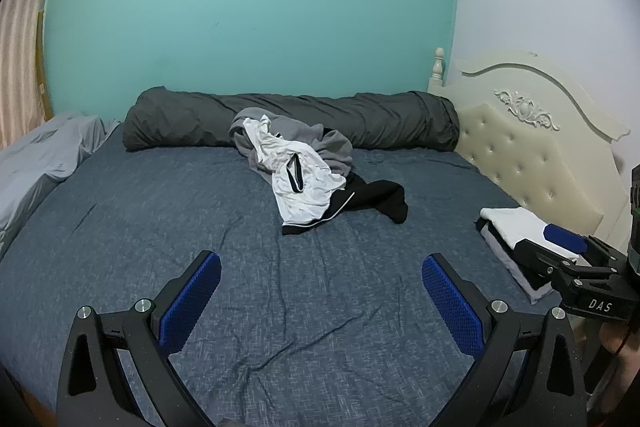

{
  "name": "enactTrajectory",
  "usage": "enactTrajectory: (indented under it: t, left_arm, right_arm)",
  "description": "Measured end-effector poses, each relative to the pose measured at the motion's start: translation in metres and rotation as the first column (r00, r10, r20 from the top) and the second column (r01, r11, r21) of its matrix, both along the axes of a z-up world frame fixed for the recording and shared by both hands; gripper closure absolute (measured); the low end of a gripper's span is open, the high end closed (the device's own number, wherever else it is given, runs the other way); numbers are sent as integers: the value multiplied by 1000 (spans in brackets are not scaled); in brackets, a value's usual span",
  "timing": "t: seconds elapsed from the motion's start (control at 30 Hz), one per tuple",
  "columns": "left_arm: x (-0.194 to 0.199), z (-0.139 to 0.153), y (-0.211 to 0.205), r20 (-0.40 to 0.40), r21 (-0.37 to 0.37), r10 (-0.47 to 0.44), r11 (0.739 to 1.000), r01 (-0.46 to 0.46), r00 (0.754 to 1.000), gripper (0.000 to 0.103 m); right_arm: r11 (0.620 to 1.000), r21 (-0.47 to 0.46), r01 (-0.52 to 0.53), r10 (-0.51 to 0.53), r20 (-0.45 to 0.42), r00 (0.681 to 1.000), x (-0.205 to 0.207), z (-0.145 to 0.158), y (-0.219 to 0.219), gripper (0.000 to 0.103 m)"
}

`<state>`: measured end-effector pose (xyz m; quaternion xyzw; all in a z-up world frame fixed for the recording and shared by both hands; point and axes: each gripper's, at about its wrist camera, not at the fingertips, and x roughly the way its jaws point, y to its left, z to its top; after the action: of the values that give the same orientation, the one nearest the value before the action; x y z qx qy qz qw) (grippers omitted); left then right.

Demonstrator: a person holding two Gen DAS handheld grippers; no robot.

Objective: Fold clothes

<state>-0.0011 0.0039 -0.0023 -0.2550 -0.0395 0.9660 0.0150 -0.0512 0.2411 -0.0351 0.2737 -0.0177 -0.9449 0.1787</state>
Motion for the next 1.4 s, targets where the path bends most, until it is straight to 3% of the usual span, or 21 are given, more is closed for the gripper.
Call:
enactTrajectory:
  t: [0.37,1.4]
  left_arm:
    - [-2,-2,-14,5,4,-16,1000,16,1000,0]
    - [-4,2,-4,-3,-7,-16,1000,16,1000,1]
  right_arm:
    - [1000,-1,4,-4,-6,1000,1,-1,1,6]
    - [1000,-1,5,-5,-8,1000,0,0,2,6]
